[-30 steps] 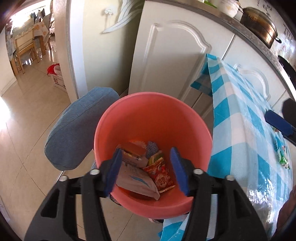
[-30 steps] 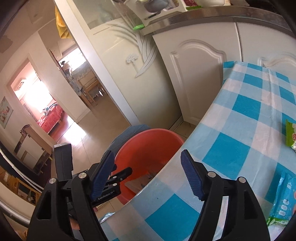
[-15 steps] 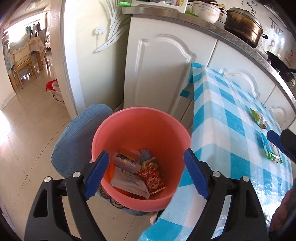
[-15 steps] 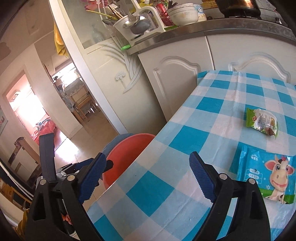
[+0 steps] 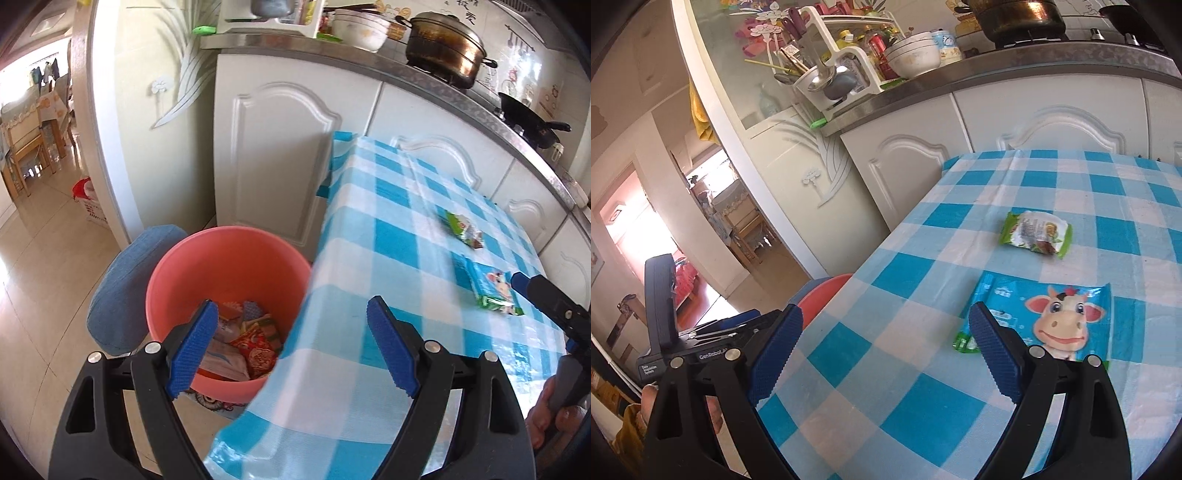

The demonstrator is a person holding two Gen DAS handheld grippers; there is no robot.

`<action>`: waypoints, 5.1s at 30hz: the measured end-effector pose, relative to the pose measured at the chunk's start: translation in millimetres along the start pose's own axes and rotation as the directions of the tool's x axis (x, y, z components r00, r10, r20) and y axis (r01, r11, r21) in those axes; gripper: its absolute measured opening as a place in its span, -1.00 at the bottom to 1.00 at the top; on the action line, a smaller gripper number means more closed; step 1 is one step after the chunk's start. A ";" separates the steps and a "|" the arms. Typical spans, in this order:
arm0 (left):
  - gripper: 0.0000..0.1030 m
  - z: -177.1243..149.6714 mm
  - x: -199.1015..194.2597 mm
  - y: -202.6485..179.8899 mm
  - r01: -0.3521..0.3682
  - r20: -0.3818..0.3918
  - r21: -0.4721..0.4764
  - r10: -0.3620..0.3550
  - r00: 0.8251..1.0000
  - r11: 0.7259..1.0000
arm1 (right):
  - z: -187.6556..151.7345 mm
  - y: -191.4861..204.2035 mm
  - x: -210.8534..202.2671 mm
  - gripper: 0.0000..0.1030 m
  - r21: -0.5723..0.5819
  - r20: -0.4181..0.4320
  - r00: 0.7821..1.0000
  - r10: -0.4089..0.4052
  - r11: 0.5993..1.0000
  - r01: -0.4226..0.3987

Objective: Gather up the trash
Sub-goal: 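Move both tools back over the table toward the cow-print pack and green wrapper, then grasp the green-and-white wrapper with the left tool while the right tool grasps the cow-print pack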

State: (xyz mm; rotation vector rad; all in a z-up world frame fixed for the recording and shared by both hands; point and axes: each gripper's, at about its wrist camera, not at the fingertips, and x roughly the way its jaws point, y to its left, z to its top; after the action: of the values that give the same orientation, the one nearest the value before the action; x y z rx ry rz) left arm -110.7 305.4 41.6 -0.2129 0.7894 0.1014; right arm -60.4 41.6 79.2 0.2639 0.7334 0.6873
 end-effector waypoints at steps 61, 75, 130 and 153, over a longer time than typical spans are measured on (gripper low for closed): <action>0.61 -2.2 80.9 -292.4 0.219 -0.160 0.416 -0.165 0.973 0.883 | 4.2 -211.1 -100.8 0.79 0.296 0.040 0.964 -0.265 0.924 0.241; 0.61 49.1 107.1 -258.4 0.185 -0.103 0.313 -0.160 0.982 0.932 | 14.6 -201.9 -59.0 0.83 0.165 -0.098 0.937 -0.334 0.923 0.347; -0.17 -0.9 100.7 -284.9 0.278 -0.154 0.283 -0.243 0.958 0.918 | 12.2 -233.2 -79.6 0.17 0.430 0.213 0.928 0.304 0.824 -0.369; -0.19 -11.1 90.1 -274.8 0.302 -0.162 0.290 -0.264 0.951 0.908 | 11.1 -191.4 -55.4 -0.74 0.134 -0.110 0.985 -0.131 0.980 0.145</action>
State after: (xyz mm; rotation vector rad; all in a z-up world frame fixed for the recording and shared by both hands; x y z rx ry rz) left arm -8.6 36.2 11.5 -0.0310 0.8742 -0.3149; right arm 9.6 -138.8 30.3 0.3063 0.8904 0.5203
